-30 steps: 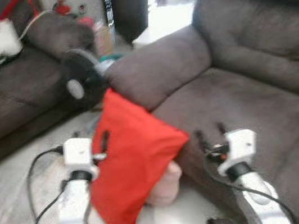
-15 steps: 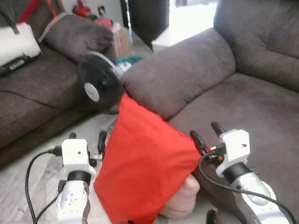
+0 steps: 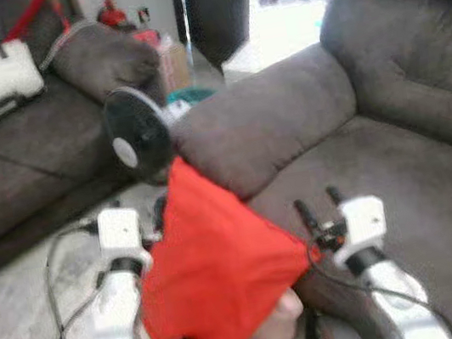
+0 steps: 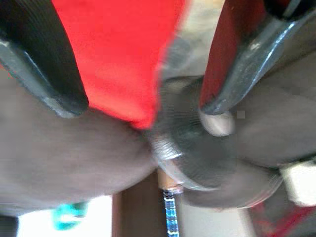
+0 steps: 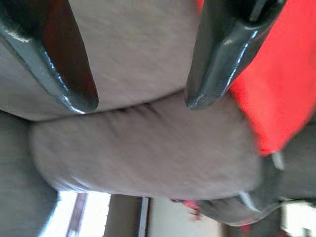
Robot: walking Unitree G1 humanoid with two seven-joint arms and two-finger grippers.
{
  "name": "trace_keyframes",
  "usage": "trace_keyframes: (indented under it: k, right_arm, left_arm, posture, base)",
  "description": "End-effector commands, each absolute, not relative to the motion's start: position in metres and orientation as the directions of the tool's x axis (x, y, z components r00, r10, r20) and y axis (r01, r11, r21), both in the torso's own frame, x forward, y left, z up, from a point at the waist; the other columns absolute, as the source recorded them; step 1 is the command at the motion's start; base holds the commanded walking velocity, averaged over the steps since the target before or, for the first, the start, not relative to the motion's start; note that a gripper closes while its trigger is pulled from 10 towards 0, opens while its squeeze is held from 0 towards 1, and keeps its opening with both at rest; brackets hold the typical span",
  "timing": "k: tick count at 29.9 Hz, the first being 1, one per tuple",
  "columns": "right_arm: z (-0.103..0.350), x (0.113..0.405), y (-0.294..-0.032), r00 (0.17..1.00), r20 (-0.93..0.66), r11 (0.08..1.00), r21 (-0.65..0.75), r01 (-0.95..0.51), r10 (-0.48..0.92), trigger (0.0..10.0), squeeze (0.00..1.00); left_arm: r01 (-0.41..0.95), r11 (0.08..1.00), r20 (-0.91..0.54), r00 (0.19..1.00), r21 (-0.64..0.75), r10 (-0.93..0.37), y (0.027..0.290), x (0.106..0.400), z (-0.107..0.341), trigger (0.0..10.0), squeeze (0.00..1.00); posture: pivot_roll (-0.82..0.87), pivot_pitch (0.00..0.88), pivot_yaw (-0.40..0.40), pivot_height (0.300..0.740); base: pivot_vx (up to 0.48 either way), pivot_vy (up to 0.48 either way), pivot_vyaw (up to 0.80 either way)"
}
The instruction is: Move the pillow to the sofa from floor
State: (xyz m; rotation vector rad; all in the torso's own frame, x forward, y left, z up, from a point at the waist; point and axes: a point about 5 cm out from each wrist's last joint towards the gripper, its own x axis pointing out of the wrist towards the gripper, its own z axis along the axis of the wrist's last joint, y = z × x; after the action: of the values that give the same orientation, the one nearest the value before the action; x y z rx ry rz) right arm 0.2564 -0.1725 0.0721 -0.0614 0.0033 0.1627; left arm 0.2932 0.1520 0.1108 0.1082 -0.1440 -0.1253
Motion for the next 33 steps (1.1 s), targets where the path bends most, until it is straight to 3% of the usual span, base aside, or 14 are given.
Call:
trace_keyframes:
  k: [1,33]
  right_arm:
    - [0.076,0.260,-0.161,0.982,0.013,0.981,-0.051,-0.190,0.191,10.0,0.00]
    - [0.077,0.262,-0.174,0.984,0.005,0.983,-0.053,-0.176,0.177,10.0,0.00]
  left_arm:
    - [0.078,0.987,0.137,0.986,0.137,-0.097,0.166,0.293,0.112,10.0,0.00]
    - [0.075,0.987,0.123,0.988,0.139,-0.092,0.168,0.292,0.108,10.0,0.00]
  posture:
    - [0.10,0.000,-0.037,0.529]
    - [0.10,0.000,-0.041,0.529]
  base:
    - [0.000,0.000,0.80]
    - [0.000,0.000,0.18]
